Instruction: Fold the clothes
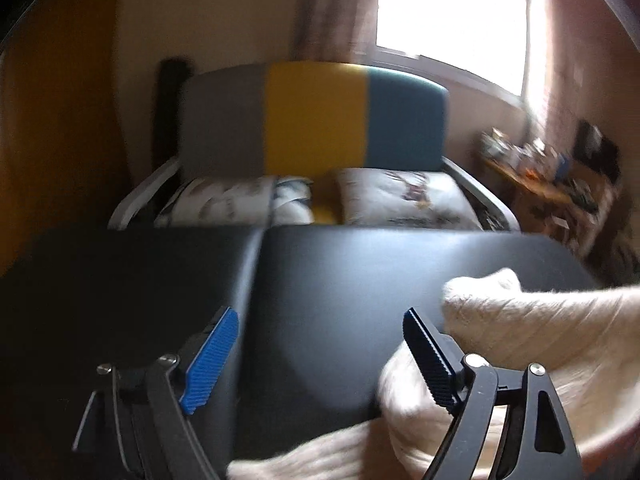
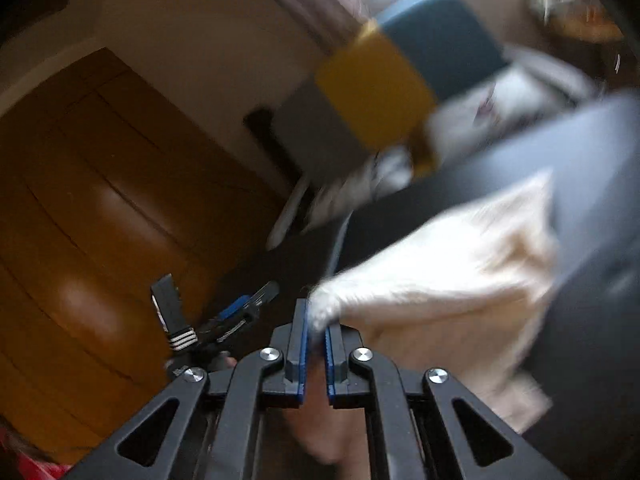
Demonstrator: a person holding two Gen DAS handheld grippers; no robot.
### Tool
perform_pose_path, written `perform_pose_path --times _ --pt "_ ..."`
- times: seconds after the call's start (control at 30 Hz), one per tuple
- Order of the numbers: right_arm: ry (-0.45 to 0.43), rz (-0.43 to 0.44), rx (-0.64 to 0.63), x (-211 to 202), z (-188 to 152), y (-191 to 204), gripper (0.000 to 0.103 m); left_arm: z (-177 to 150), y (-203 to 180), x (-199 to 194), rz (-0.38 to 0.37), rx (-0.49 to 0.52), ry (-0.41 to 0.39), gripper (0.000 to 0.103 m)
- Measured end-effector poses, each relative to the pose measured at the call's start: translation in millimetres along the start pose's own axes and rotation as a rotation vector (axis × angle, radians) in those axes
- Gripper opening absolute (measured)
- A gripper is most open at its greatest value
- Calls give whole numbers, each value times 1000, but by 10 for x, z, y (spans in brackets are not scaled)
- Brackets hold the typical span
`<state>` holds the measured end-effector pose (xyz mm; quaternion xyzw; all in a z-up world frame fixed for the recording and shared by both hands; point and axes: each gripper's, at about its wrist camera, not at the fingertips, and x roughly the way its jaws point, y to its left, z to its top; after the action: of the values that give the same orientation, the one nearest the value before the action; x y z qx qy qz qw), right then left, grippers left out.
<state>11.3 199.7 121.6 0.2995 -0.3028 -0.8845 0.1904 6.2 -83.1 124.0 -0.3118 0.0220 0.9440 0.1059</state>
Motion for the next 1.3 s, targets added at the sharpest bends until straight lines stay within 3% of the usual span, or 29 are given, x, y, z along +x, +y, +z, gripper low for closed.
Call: perform_pose_path --times 0.07,0.23,0.43,0.57,0.67,0.77,0.83,0.87,0.93,1.07,1.23,1.3 --pt "-37 -74 30 -232 84 -322 5 124 -272 71 -17 95 1 92" --pt "-17 -220 201 -559 -210 -1354 5 361 -966 432 -50 288 67 93" --pt "35 -288 399 -490 -403 -2253 5 577 -1594 1038 -136 335 218 93" --pt "48 -319 458 -416 -545 -2630 4 752 -1971 1449 -180 353 294 93" --pt "31 -229 520 -533 -812 -2649 4 863 -2279 1787 -193 387 342 93" --pt "25 -134 446 -492 -758 -2508 7 887 -2577 2081 -211 466 368 97" --pt "8 -88 425 -541 -731 -2452 16 849 -2768 2295 -216 530 411 98" --pt "-1 -66 418 -570 -719 -2430 30 829 -2819 2368 -226 546 428 98" --pt "-6 -43 437 -575 -715 -2410 36 801 -2892 2490 -231 567 449 98" --pt "76 5 483 -461 -751 -2410 48 807 -2970 2619 -214 618 431 98" --pt "142 4 468 -473 -797 -2357 58 801 -2975 2688 -311 616 479 100" --pt "148 12 480 -634 -860 -2368 61 774 -2983 2705 -391 600 512 101"
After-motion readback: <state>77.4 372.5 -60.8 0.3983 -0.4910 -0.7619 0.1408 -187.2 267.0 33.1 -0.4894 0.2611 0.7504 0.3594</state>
